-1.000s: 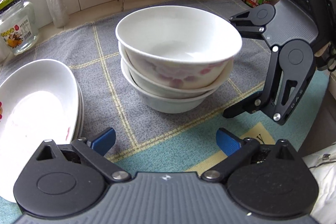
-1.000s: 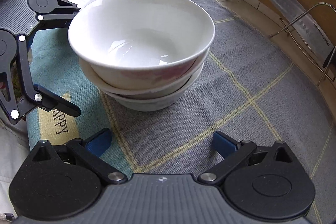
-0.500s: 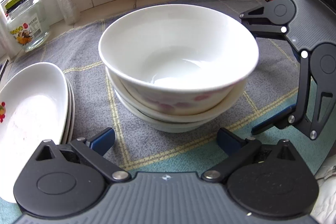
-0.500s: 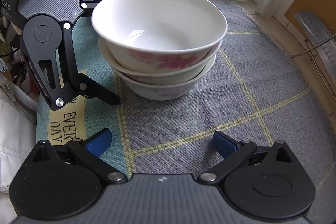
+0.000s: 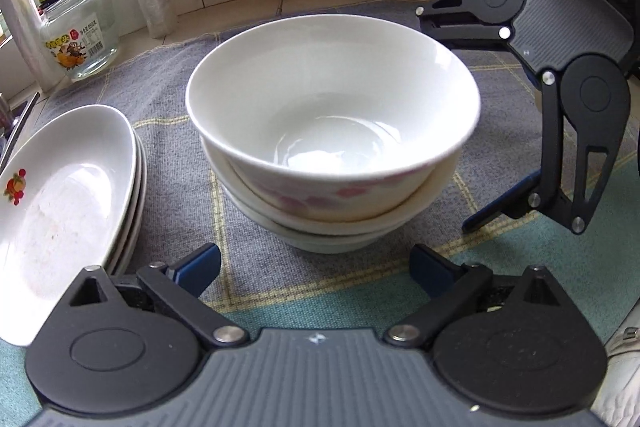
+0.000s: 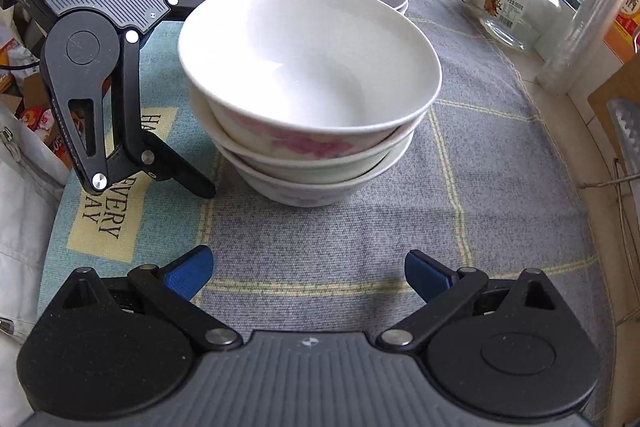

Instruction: Organize plates and bowls

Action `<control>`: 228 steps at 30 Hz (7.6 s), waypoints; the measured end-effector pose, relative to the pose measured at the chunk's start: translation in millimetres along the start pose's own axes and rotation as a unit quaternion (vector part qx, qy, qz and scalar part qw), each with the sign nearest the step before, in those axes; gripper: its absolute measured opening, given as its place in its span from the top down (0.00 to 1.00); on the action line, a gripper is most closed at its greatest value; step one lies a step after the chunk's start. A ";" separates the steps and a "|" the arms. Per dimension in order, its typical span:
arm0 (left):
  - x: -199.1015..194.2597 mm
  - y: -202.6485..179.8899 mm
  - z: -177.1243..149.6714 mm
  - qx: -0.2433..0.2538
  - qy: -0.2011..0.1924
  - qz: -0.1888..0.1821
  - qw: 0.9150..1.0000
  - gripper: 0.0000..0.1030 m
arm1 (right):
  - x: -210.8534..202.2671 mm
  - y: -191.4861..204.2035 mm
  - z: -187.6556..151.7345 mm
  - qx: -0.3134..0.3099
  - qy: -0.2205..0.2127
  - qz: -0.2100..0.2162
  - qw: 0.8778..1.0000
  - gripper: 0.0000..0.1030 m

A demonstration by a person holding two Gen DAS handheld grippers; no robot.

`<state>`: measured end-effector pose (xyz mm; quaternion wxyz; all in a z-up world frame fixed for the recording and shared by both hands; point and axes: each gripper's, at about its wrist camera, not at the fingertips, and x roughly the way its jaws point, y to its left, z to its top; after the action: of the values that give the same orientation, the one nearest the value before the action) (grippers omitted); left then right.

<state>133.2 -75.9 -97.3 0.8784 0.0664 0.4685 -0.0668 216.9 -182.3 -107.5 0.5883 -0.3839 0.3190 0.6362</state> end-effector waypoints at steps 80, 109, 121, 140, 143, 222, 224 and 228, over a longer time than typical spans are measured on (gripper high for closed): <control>-81.4 112.7 13.0 0.230 -0.021 -0.124 0.965 0.26 | -10.1 40.5 166.2 0.013 0.015 -0.077 0.997 0.18; -51.0 199.5 1.4 0.220 -0.007 -0.108 0.969 0.26 | 63.6 16.9 230.8 0.012 0.036 -0.086 0.996 0.18; -38.1 206.8 3.2 0.218 0.005 -0.116 0.969 0.26 | 75.2 8.8 229.8 0.025 0.043 -0.079 0.996 0.18; -40.2 209.0 -1.2 0.217 -0.019 -0.113 0.969 0.18 | 74.6 3.9 230.9 0.058 0.033 -0.070 0.995 0.03; -47.9 208.5 -5.4 0.222 -0.047 -0.104 0.968 0.06 | 75.4 10.0 232.1 0.060 0.031 -0.083 0.994 0.00; -226.0 113.6 -80.9 -0.153 -0.115 0.111 0.975 0.02 | -64.9 193.7 186.6 0.528 -0.076 -0.379 0.756 0.00; -226.0 113.6 -80.8 -0.153 -0.115 0.112 0.975 0.02 | -65.0 193.5 187.0 0.528 -0.075 -0.380 0.756 0.00; -225.9 113.5 -80.0 -0.152 -0.115 0.114 0.975 0.02 | -64.7 192.6 186.7 0.530 -0.075 -0.378 0.755 0.00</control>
<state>-36.4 62.4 52.6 0.9280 -0.0232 0.3585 0.0986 5.3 -74.9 33.3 0.9125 -0.0513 0.3884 0.1180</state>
